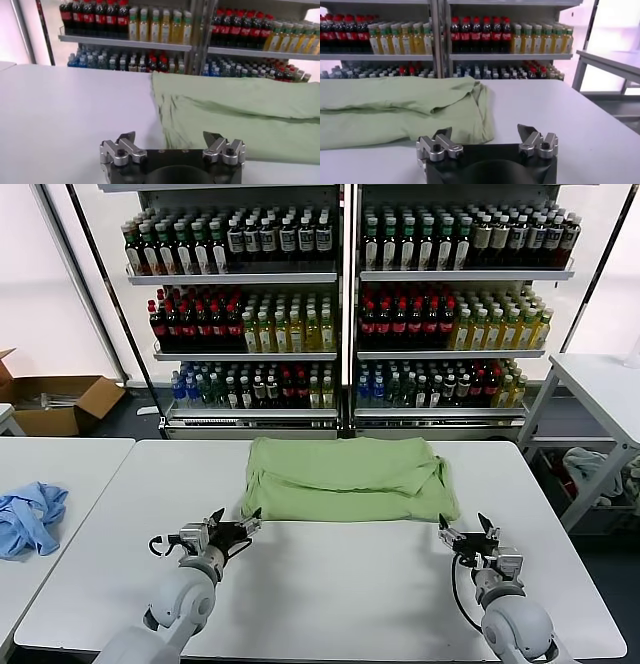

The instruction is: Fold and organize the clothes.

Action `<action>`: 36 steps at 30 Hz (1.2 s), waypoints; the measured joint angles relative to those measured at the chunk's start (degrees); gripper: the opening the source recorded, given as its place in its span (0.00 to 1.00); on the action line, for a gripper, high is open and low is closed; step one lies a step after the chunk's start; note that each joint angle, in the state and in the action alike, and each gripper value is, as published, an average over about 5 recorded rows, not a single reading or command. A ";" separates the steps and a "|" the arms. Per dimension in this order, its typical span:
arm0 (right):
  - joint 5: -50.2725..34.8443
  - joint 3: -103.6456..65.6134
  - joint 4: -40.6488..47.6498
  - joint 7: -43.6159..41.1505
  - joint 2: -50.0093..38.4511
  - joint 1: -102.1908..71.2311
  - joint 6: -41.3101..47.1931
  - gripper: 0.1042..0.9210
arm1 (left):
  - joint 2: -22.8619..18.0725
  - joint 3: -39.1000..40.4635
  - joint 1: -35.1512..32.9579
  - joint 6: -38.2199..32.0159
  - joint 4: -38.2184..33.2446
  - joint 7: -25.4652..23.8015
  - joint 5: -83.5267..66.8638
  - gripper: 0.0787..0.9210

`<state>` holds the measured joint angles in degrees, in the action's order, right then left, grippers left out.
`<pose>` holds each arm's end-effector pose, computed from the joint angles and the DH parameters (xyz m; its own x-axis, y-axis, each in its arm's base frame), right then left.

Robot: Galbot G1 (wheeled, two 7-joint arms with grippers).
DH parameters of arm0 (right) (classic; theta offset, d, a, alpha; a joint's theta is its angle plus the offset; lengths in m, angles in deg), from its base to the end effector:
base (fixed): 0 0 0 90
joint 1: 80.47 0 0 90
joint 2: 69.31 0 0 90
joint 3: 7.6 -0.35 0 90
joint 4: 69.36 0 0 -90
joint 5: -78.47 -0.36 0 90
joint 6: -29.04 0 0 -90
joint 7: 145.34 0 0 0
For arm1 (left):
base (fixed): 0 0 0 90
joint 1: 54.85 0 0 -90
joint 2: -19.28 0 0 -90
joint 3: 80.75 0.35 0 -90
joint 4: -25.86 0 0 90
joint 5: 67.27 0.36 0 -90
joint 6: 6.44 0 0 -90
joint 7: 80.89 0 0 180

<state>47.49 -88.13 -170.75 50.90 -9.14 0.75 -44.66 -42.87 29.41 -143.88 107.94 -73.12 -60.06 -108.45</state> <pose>0.3027 -0.0884 -0.3208 -0.9400 0.0393 0.3389 0.0294 0.9990 -0.0342 0.3391 0.0289 -0.3113 -0.8789 0.0899 0.4684 0.0510 0.9942 -0.0951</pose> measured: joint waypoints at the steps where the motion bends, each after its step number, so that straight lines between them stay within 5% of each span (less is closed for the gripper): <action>1: 0.09 0.15 0.30 -0.06 0.12 0.31 -0.01 0.84 | -0.18 0.12 0.19 -0.02 0.32 -0.03 0.03 0.88; 6: 0.65 0.87 1.82 -0.25 0.73 1.84 -0.23 0.75 | -1.10 0.68 1.13 -0.11 1.55 -0.24 0.27 0.84; 26: 3.09 2.69 6.82 -2.27 1.84 4.76 -0.38 0.06 | -2.13 1.90 1.82 -0.27 3.21 -1.37 1.35 0.44; 36: 3.25 2.37 5.68 -2.34 0.80 3.90 -0.16 0.02 | -1.42 2.17 1.18 0.28 2.10 -2.19 1.45 0.19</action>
<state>50.74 -85.77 -165.07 48.56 -8.34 4.66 -44.83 -44.29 31.58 -142.70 108.22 -71.02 -62.25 -107.00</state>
